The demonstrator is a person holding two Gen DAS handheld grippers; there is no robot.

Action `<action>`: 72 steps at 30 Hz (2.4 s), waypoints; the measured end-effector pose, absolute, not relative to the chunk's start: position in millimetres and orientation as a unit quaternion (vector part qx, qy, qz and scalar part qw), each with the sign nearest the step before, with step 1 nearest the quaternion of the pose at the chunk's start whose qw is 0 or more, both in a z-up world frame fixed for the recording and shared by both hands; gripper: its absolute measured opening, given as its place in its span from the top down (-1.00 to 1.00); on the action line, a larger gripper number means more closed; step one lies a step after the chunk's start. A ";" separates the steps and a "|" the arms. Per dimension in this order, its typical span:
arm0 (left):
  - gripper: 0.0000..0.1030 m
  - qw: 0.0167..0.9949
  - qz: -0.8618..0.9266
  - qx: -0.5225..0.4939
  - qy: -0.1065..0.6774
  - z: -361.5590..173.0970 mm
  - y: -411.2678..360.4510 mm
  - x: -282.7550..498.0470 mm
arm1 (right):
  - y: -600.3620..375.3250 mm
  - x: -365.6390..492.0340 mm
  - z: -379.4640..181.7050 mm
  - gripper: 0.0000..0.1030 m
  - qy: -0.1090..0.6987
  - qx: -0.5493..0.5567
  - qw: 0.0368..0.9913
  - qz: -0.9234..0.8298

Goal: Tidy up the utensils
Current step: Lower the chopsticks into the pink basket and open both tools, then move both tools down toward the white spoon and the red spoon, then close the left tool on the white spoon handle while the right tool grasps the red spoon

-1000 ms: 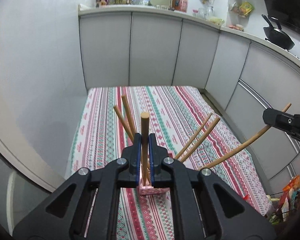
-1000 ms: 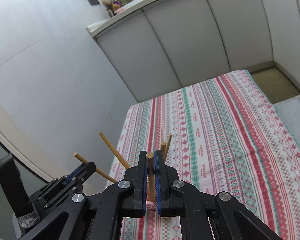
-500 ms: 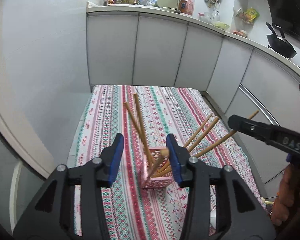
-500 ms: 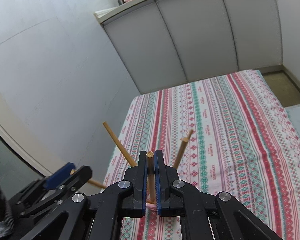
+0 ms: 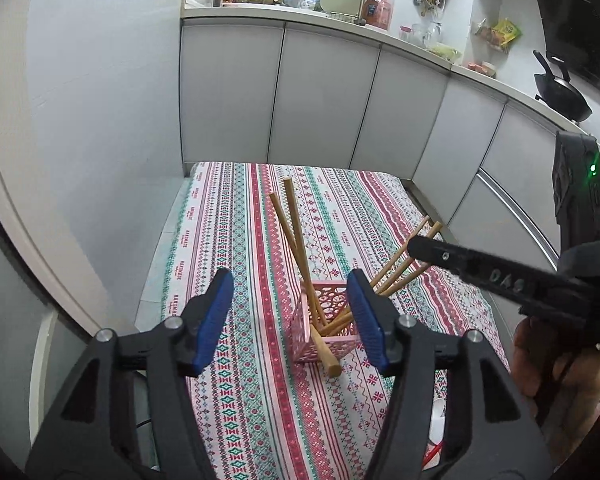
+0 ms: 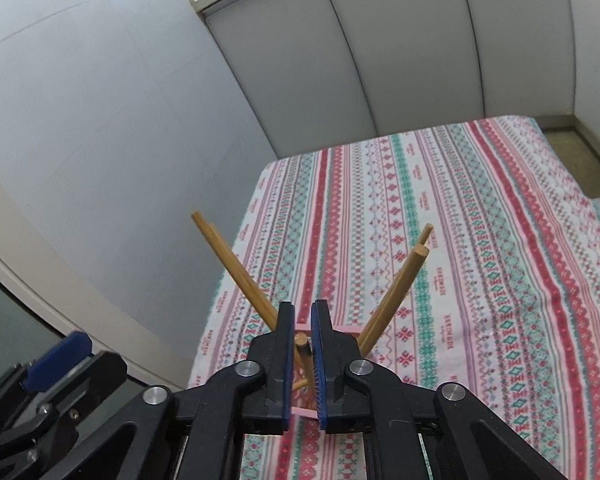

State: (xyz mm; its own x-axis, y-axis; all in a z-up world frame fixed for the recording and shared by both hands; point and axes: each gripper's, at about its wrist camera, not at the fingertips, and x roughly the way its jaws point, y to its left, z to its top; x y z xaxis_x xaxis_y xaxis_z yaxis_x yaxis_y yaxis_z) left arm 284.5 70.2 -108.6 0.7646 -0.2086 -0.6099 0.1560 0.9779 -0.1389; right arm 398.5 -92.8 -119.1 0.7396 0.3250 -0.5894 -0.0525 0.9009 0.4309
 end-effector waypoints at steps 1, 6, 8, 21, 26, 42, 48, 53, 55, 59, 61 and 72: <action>-0.22 0.938 -0.098 -0.041 0.330 -108.6 70.5 284.5 | -95.0 396.3 -116.8 0.35 0.342 0.201 0.912 0.105; -0.31 0.937 -0.104 -0.044 0.329 -106.6 70.3 279.8 | -103.4 379.5 -99.1 0.17 0.326 0.194 0.919 0.103; -0.35 0.938 -0.103 -0.042 0.328 -105.8 69.6 276.7 | -108.4 369.0 -93.4 0.05 0.321 0.191 0.922 0.103; -0.68 0.924 -0.118 -0.008 0.363 -109.5 52.4 245.8 | -149.9 304.7 -92.3 -0.62 0.350 0.172 0.917 0.081; -0.72 0.906 -0.134 0.020 0.402 -127.1 38.0 239.2 | -174.3 295.5 -121.6 -0.68 0.405 0.184 0.894 0.051; -0.72 0.826 -0.189 0.004 0.531 -213.3 -20.6 239.8 | -235.7 277.7 -207.8 -0.68 0.519 0.242 0.820 -0.015; -0.34 0.793 -0.206 -0.041 0.572 -236.6 -44.3 251.1 | -254.0 272.0 -226.0 -0.68 0.537 0.248 0.805 -0.032; -0.09 0.775 -0.199 -0.054 0.597 -258.5 -69.5 257.6 | -264.3 268.5 -236.9 -0.68 0.552 0.240 0.797 -0.043; 0.04 0.766 -0.187 -0.066 0.611 -271.4 -78.3 261.0 | -268.0 268.2 -243.0 -0.68 0.562 0.233 0.792 -0.052; 0.17 0.757 -0.159 -0.080 0.629 -290.3 -87.1 269.7 | -276.5 267.7 -254.5 -0.68 0.575 0.242 0.780 -0.053; 0.19 0.758 -0.140 -0.086 0.631 -296.6 -88.7 273.9 | -280.0 267.4 -256.4 -0.68 0.574 0.252 0.777 -0.050; 0.63 0.761 -0.106 -0.113 0.630 -306.1 -96.3 289.2 | -280.7 270.0 -257.2 -0.68 0.577 0.260 0.773 -0.037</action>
State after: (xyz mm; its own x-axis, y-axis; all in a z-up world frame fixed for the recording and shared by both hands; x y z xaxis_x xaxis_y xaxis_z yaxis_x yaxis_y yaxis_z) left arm 289.2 -96.3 -306.1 0.1839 -0.3041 -0.9347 0.0196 0.9519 -0.3058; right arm 270.0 -280.7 -257.2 0.3317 0.2427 -0.9116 0.3580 0.8617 0.3596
